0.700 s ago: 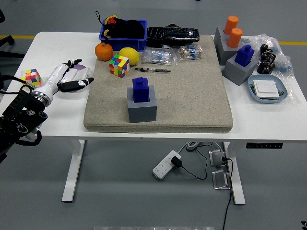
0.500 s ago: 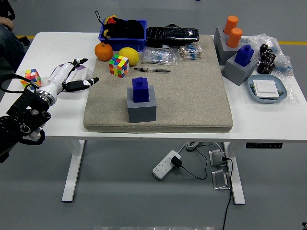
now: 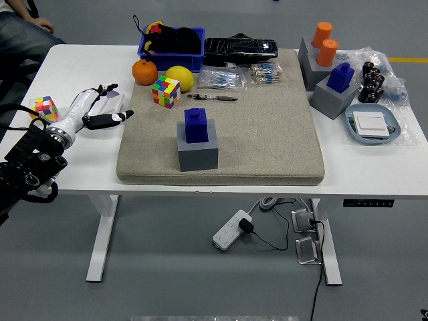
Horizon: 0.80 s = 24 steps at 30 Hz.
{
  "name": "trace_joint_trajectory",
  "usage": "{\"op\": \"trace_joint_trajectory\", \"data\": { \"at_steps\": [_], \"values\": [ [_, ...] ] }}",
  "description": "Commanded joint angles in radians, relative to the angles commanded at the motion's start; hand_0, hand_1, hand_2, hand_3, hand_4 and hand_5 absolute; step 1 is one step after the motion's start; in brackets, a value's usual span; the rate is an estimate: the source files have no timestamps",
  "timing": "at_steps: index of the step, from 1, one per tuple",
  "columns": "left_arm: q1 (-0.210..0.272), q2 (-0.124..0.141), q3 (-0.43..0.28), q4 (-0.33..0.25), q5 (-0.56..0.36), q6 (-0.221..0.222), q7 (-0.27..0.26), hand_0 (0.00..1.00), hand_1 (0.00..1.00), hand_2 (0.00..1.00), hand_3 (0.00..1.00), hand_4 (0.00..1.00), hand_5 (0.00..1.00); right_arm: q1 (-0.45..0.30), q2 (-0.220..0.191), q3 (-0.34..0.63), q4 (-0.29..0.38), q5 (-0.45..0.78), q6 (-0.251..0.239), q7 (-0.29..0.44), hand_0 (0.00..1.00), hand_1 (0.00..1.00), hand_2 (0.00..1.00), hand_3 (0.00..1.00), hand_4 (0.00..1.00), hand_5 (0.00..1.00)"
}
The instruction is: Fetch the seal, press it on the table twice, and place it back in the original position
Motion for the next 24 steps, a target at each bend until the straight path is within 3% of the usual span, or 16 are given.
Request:
{"op": "trace_joint_trajectory", "data": {
  "at_steps": [7, 11, 18, 20, 24],
  "values": [
    [0.001, 0.012, 0.01, 0.008, -0.002, -0.006, 0.002, 0.926, 0.964, 0.965, 0.918, 0.852, 0.454, -0.002, -0.001, 0.0, -0.001, 0.0, 0.001, -0.001, 0.784, 0.699, 0.654, 0.655, 0.713, 0.482],
    [0.012, 0.033, 0.006, -0.035, 0.043, -0.04, 0.005, 0.926, 0.964, 0.965, 0.921, 0.852, 0.451, -0.001, -0.001, -0.002, 0.001, 0.002, 0.0, 0.001, 0.785, 0.699, 0.654, 0.654, 0.714, 0.482],
    [0.035, 0.077, -0.075, -0.233, 0.136, -0.052, -0.001, 0.926, 0.965, 0.967, 0.925, 0.864, 0.429, -0.004, -0.003, -0.007, -0.002, 0.001, 0.003, -0.001, 0.785, 0.699, 0.654, 0.654, 0.714, 0.482],
    [0.034, 0.082, -0.084, -0.29, 0.157, -0.056, 0.001, 0.926, 0.968, 0.967, 0.926, 0.919, 0.403, -0.001, -0.004, -0.01, -0.001, 0.002, 0.001, -0.001, 0.785, 0.699, 0.654, 0.654, 0.714, 0.482],
    [0.031, 0.077, -0.087, -0.359, 0.178, -0.065, 0.008, 0.926, 0.968, 0.967, 0.926, 0.919, 0.403, 0.003, -0.004, -0.015, 0.001, 0.006, 0.0, 0.0, 0.785, 0.699, 0.654, 0.654, 0.714, 0.482]
  ]
}}
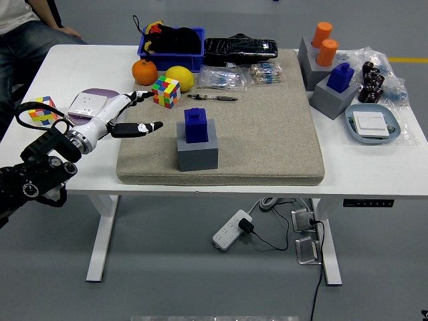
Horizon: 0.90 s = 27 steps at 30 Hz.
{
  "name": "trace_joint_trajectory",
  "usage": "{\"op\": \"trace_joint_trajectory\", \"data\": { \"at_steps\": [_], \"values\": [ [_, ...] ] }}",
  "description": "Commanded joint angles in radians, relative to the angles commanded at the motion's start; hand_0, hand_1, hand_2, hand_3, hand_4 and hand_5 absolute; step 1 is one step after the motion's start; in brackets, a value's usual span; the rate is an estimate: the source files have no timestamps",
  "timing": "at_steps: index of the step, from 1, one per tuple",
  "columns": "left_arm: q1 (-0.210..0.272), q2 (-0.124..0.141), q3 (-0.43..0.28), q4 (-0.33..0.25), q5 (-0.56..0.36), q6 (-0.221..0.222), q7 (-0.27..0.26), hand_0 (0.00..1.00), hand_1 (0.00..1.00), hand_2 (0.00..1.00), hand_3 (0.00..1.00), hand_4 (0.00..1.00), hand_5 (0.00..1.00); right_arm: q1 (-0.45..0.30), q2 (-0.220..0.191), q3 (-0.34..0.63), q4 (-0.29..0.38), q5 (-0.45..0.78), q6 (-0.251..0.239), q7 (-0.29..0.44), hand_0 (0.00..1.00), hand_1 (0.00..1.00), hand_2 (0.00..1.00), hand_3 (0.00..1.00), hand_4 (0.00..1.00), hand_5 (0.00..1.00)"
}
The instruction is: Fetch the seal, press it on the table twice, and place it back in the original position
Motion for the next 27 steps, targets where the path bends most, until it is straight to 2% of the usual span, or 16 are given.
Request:
{"op": "trace_joint_trajectory", "data": {
  "at_steps": [5, 9, 13, 14, 19, 20, 25, 26, 27],
  "values": [
    [-0.004, -0.016, 0.005, -0.029, 0.011, -0.005, 0.006, 0.926, 0.969, 0.967, 0.924, 0.947, 0.372, 0.0, -0.001, -0.002, -0.002, 0.0, 0.001, -0.002, 0.786, 0.699, 0.654, 0.654, 0.714, 0.482],
    [-0.006, -0.032, 0.005, -0.027, 0.008, -0.004, 0.008, 0.925, 0.968, 0.965, 0.906, 0.946, 0.357, -0.002, -0.003, -0.004, -0.003, -0.001, 0.002, -0.004, 0.785, 0.699, 0.654, 0.654, 0.713, 0.482],
    [-0.006, -0.057, 0.004, -0.015, 0.002, -0.001, 0.008, 0.925, 0.968, 0.965, 0.906, 0.946, 0.357, -0.002, -0.003, -0.01, -0.002, 0.002, 0.002, -0.003, 0.785, 0.699, 0.654, 0.654, 0.713, 0.482],
    [-0.006, -0.065, 0.003, -0.011, 0.001, 0.001, 0.008, 0.923, 0.957, 0.949, 0.893, 0.95, 0.278, -0.001, -0.003, -0.011, -0.002, 0.002, 0.002, -0.003, 0.784, 0.699, 0.654, 0.654, 0.714, 0.482],
    [-0.004, -0.102, -0.005, 0.005, -0.01, 0.011, 0.002, 0.923, 0.957, 0.949, 0.893, 0.95, 0.278, -0.001, -0.002, -0.015, -0.001, 0.004, 0.002, -0.002, 0.784, 0.699, 0.654, 0.654, 0.714, 0.482],
    [-0.004, -0.107, -0.006, 0.009, -0.011, 0.013, 0.001, 0.902, 0.902, 0.895, 0.863, 0.936, 0.133, -0.001, -0.002, -0.016, -0.001, 0.005, 0.001, -0.001, 0.784, 0.699, 0.654, 0.654, 0.714, 0.482],
    [-0.005, -0.138, -0.01, 0.03, -0.023, 0.017, 0.001, 0.902, 0.902, 0.895, 0.863, 0.936, 0.133, -0.001, -0.001, -0.013, -0.001, 0.005, 0.002, -0.002, 0.784, 0.699, 0.654, 0.654, 0.714, 0.482],
    [-0.005, -0.143, -0.012, 0.032, -0.027, 0.019, 0.001, 0.871, 0.869, 0.851, 0.834, 0.888, 0.002, -0.002, -0.001, -0.012, -0.001, 0.005, 0.002, -0.002, 0.783, 0.699, 0.654, 0.655, 0.714, 0.482],
    [-0.005, -0.146, -0.014, 0.033, -0.03, 0.02, 0.001, 0.871, 0.869, 0.851, 0.834, 0.888, 0.002, -0.002, -0.001, -0.011, -0.001, 0.005, 0.002, -0.002, 0.783, 0.699, 0.654, 0.655, 0.714, 0.482]
  ]
}}
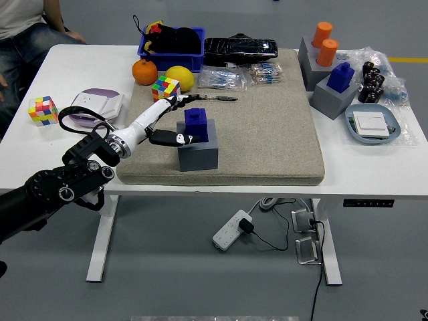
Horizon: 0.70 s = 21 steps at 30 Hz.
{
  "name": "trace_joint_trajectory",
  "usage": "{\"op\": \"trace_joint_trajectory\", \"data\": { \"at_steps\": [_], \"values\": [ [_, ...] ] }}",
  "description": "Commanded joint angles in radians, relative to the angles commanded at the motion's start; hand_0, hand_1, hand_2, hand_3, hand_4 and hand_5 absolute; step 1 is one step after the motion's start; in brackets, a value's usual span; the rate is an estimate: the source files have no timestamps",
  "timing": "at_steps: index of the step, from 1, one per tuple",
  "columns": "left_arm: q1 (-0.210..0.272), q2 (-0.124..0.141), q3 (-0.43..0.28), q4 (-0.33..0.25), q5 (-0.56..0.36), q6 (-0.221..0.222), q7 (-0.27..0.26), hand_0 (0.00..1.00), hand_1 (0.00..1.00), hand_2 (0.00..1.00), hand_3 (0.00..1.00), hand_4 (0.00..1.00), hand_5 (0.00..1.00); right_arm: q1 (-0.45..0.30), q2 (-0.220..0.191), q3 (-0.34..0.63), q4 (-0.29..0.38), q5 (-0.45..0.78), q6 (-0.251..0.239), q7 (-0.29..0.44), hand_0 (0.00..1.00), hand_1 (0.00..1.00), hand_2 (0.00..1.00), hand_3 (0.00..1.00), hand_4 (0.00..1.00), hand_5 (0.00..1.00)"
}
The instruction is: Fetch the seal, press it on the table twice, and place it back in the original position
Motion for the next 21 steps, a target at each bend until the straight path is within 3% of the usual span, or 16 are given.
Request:
{"op": "trace_joint_trajectory", "data": {
  "at_steps": [4, 5, 10, 11, 16, 17, 21],
  "values": [
    [0.002, -0.012, -0.007, 0.002, -0.007, 0.007, -0.004, 0.871, 0.869, 0.851, 0.834, 0.888, 0.002, -0.002, 0.0, 0.003, 0.0, -0.001, 0.0, 0.0, 0.783, 0.699, 0.654, 0.655, 0.714, 0.482],
    [0.002, -0.015, -0.009, 0.003, -0.007, 0.009, -0.004, 0.828, 0.806, 0.778, 0.808, 0.85, 0.002, -0.002, 0.0, 0.003, 0.0, 0.0, 0.0, 0.0, 0.784, 0.699, 0.654, 0.654, 0.714, 0.482],
    [0.005, -0.026, -0.011, 0.022, -0.018, 0.006, 0.003, 0.828, 0.806, 0.778, 0.808, 0.85, 0.002, -0.001, 0.002, 0.001, 0.0, 0.002, 0.0, 0.001, 0.784, 0.699, 0.654, 0.654, 0.714, 0.482],
    [0.006, -0.027, -0.012, 0.024, -0.026, 0.004, 0.003, 0.773, 0.728, 0.676, 0.79, 0.833, 0.002, 0.0, 0.003, 0.0, 0.0, 0.002, 0.0, 0.002, 0.786, 0.698, 0.654, 0.654, 0.714, 0.482],
    [0.009, -0.031, -0.016, 0.032, -0.049, 0.003, 0.002, 0.773, 0.728, 0.676, 0.79, 0.833, 0.002, 0.0, 0.003, 0.001, 0.0, 0.002, 0.0, 0.002, 0.786, 0.698, 0.654, 0.654, 0.714, 0.482],
    [0.011, -0.032, -0.018, 0.033, -0.057, -0.001, 0.003, 0.684, 0.63, 0.59, 0.755, 0.815, 0.002, -0.001, 0.003, 0.001, 0.0, 0.002, 0.0, 0.002, 0.783, 0.698, 0.654, 0.654, 0.714, 0.482],
    [0.012, -0.032, -0.026, 0.032, -0.079, -0.016, 0.008, 0.684, 0.63, 0.59, 0.755, 0.815, 0.002, 0.001, 0.003, 0.002, 0.0, 0.003, 0.0, 0.002, 0.783, 0.698, 0.654, 0.654, 0.714, 0.482]
  ]
}}
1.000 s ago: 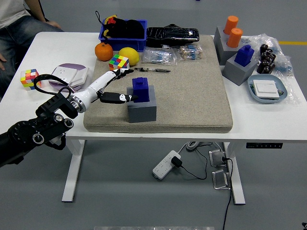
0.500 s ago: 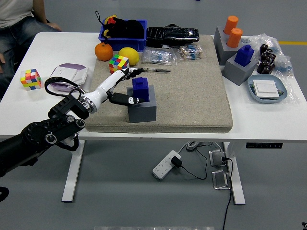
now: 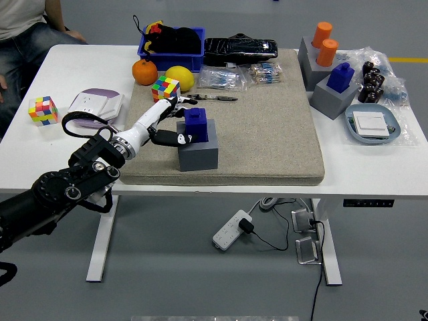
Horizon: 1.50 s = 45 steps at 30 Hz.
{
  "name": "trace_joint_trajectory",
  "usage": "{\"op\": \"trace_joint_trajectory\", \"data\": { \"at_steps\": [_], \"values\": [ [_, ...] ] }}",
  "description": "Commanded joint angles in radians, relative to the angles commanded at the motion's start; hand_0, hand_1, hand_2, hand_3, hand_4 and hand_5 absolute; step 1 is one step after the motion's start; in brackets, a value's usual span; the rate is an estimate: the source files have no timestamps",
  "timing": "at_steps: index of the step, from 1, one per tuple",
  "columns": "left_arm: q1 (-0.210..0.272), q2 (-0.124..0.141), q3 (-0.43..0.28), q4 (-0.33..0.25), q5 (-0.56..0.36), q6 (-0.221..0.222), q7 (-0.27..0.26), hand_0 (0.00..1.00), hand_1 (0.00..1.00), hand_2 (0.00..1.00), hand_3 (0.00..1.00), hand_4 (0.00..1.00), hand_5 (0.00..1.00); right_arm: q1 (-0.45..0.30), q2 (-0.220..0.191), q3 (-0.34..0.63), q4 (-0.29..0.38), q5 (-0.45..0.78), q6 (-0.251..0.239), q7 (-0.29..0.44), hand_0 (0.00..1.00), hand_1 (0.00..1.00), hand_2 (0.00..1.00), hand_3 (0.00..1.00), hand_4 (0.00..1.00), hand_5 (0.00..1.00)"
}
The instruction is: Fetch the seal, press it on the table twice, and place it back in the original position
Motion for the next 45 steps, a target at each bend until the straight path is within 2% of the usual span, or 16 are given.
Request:
{"op": "trace_joint_trajectory", "data": {
  "at_steps": [1, 2, 7, 8, 14, 21, 24, 31, 34, 38, 42, 45],
  "values": [
    [0.0, 0.0, 0.0, -0.001, -0.005, -0.003, 0.002, 0.684, 0.63, 0.59, 0.755, 0.815, 0.002, 0.0, 0.0, 0.001, 0.0, 0.0, 0.0, 0.0, 0.783, 0.698, 0.654, 0.654, 0.714, 0.482],
    [0.0, 0.0, -0.002, -0.001, -0.007, -0.003, 0.002, 0.652, 0.535, 0.515, 0.629, 0.769, 0.002, 0.0, 0.001, 0.001, 0.0, 0.0, 0.0, 0.0, 0.783, 0.697, 0.653, 0.654, 0.714, 0.483],
    [0.0, -0.002, -0.008, 0.0, -0.021, 0.008, -0.014, 0.652, 0.535, 0.515, 0.629, 0.769, 0.002, 0.002, 0.001, 0.002, 0.0, 0.001, 0.0, 0.001, 0.783, 0.697, 0.653, 0.654, 0.714, 0.483],
    [0.0, -0.002, -0.009, 0.0, -0.021, 0.009, -0.016, 0.644, 0.496, 0.479, 0.593, 0.716, 0.002, 0.002, 0.001, 0.003, 0.0, 0.001, 0.0, 0.001, 0.784, 0.697, 0.653, 0.654, 0.714, 0.484],
    [0.002, -0.002, -0.013, 0.003, -0.022, 0.036, -0.044, 0.641, 0.484, 0.464, 0.591, 0.704, 0.002, 0.001, 0.002, 0.003, -0.001, 0.0, 0.0, 0.001, 0.783, 0.697, 0.653, 0.654, 0.713, 0.484],
    [0.005, 0.004, -0.023, -0.009, -0.021, 0.043, -0.056, 0.641, 0.483, 0.465, 0.591, 0.713, 0.002, 0.0, 0.002, 0.004, -0.001, 0.0, -0.001, 0.002, 0.782, 0.697, 0.653, 0.654, 0.713, 0.484],
    [0.005, 0.014, -0.032, -0.026, -0.013, 0.039, -0.053, 0.641, 0.483, 0.465, 0.591, 0.713, 0.002, 0.002, 0.002, 0.005, 0.0, 0.0, -0.001, 0.002, 0.782, 0.697, 0.653, 0.654, 0.713, 0.484],
    [0.003, 0.08, -0.095, -0.106, 0.011, 0.043, -0.073, 0.64, 0.486, 0.465, 0.591, 0.709, 0.002, 0.001, 0.002, 0.01, -0.001, -0.002, -0.001, 0.002, 0.783, 0.696, 0.653, 0.654, 0.713, 0.483],
    [-0.001, 0.099, -0.117, -0.086, 0.011, 0.049, -0.081, 0.639, 0.487, 0.465, 0.592, 0.7, 0.002, 0.0, 0.002, 0.01, -0.002, -0.003, -0.001, 0.002, 0.783, 0.694, 0.653, 0.654, 0.712, 0.483],
    [0.003, 0.108, -0.108, -0.01, -0.01, 0.053, -0.088, 0.639, 0.487, 0.464, 0.593, 0.691, 0.002, 0.001, 0.002, 0.007, 0.0, 0.0, -0.002, 0.003, 0.782, 0.694, 0.652, 0.654, 0.712, 0.482],
    [0.019, 0.097, -0.075, 0.08, -0.046, 0.052, -0.092, 0.639, 0.487, 0.464, 0.593, 0.691, 0.002, 0.0, 0.003, 0.005, -0.002, 0.0, -0.001, 0.003, 0.782, 0.694, 0.652, 0.654, 0.712, 0.482],
    [0.036, 0.086, -0.048, 0.126, -0.07, 0.05, -0.095, 0.64, 0.486, 0.464, 0.593, 0.689, 0.002, 0.0, 0.003, 0.001, -0.002, 0.001, -0.001, 0.002, 0.782, 0.694, 0.652, 0.654, 0.711, 0.482]
  ]
}}
